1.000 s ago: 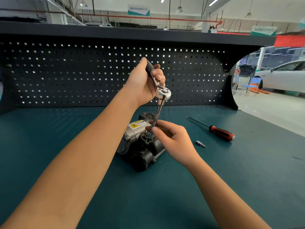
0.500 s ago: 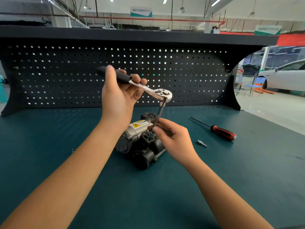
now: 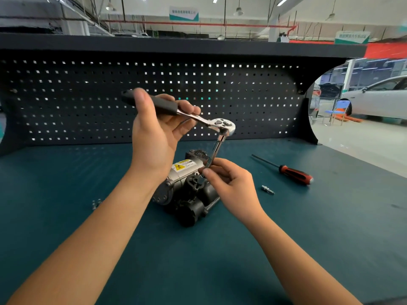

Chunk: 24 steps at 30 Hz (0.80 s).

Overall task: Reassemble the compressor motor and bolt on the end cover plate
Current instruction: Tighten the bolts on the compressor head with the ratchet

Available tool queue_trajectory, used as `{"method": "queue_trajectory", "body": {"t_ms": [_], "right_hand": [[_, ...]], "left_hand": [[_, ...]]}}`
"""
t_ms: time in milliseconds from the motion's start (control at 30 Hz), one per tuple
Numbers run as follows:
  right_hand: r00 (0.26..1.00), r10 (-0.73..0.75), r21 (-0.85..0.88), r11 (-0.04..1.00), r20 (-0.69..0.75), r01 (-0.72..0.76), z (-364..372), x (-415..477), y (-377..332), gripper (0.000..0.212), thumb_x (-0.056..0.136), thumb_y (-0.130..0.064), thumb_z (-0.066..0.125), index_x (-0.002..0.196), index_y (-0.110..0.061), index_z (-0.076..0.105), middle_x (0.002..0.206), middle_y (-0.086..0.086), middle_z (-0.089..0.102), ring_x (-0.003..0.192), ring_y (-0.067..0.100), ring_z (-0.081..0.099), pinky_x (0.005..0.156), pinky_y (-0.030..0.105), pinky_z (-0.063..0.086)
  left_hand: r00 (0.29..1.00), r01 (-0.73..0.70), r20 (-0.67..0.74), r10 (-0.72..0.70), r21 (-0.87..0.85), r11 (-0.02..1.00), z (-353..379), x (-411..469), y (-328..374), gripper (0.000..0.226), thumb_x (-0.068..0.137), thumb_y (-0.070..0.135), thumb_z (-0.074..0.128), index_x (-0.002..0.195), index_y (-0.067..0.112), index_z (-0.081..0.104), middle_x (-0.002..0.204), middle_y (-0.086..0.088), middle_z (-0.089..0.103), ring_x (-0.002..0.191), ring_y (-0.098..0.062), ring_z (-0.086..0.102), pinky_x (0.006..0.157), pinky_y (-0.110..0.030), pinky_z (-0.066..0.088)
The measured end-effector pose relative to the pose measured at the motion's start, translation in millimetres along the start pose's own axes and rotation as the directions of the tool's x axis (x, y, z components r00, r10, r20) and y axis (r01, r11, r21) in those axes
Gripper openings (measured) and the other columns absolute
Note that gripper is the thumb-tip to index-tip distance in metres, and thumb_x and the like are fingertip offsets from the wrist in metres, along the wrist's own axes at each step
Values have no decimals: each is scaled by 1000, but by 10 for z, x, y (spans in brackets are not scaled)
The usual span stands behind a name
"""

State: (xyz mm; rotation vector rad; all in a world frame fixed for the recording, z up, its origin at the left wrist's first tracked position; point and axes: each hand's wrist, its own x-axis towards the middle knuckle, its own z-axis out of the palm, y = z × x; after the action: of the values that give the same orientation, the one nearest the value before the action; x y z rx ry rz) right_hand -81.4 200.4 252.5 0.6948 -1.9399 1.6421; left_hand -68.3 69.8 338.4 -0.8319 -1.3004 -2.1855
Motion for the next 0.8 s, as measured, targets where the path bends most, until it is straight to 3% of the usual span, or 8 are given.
{"method": "queue_trajectory", "body": {"t_ms": [133, 333, 467, 567, 633, 700, 800], "right_hand": [[998, 22, 58, 998, 54, -25, -17, 2, -15, 23, 86, -1, 63, 100, -18, 62, 94, 0, 68, 84, 4, 64, 78, 13, 48], [988, 47, -3, 999, 150, -47, -30, 47, -15, 26, 86, 1, 61, 112, -5, 60, 93, 3, 64, 82, 11, 59, 75, 14, 47], [999, 17, 62, 998, 51, -20, -23, 68, -66, 19, 93, -6, 54, 97, -22, 63, 84, -12, 66, 79, -3, 62, 74, 11, 46], [998, 18, 143, 989, 59, -27, 11, 111, -127, 24, 97, -10, 46, 103, -30, 60, 95, -11, 70, 93, 11, 66, 84, 24, 51], [998, 4, 126, 992, 66, -12, 28, 135, -177, 23, 98, -12, 45, 100, -31, 57, 88, -12, 70, 84, 12, 67, 75, 21, 50], [997, -67, 20, 998, 37, 67, -1, 143, -189, 19, 97, -10, 47, 91, -25, 58, 73, -17, 67, 65, -1, 60, 64, 12, 43], [985, -170, -119, 978, 24, 172, -48, 101, -155, 16, 94, -9, 52, 82, -14, 60, 58, -28, 58, 51, -5, 49, 54, 5, 35]], "left_hand": [[981, 193, 7, -193, -105, 976, 25, 285, -38, 54, 98, 53, 11, 81, 15, 46, 59, 5, 61, 65, -12, 66, 61, -22, 52], [908, 405, 0, -420, -264, 875, 33, 572, -135, 55, 96, 58, 15, 77, 14, 42, 48, 5, 51, 46, -11, 56, 50, -21, 51], [852, 506, 22, -523, -297, 810, 103, 682, -184, 55, 96, 59, 19, 76, 14, 43, 43, 6, 45, 39, -10, 51, 43, -16, 45], [802, 586, 82, -592, -304, 751, 229, 729, -224, 57, 95, 60, 19, 76, 12, 44, 40, 6, 41, 35, -11, 47, 39, -14, 39], [769, 632, 127, -626, -295, 716, 318, 734, -261, 58, 95, 60, 20, 76, 11, 45, 39, 6, 38, 33, -10, 45, 37, -12, 37], [754, 651, 152, -639, -294, 699, 404, 705, -294, 58, 95, 61, 20, 75, 12, 45, 38, 7, 36, 32, -9, 41, 36, -11, 34], [785, 609, 139, -603, -346, 713, 444, 625, -277, 57, 94, 62, 21, 71, 15, 43, 38, 8, 35, 32, -8, 38, 36, -11, 32]]}}
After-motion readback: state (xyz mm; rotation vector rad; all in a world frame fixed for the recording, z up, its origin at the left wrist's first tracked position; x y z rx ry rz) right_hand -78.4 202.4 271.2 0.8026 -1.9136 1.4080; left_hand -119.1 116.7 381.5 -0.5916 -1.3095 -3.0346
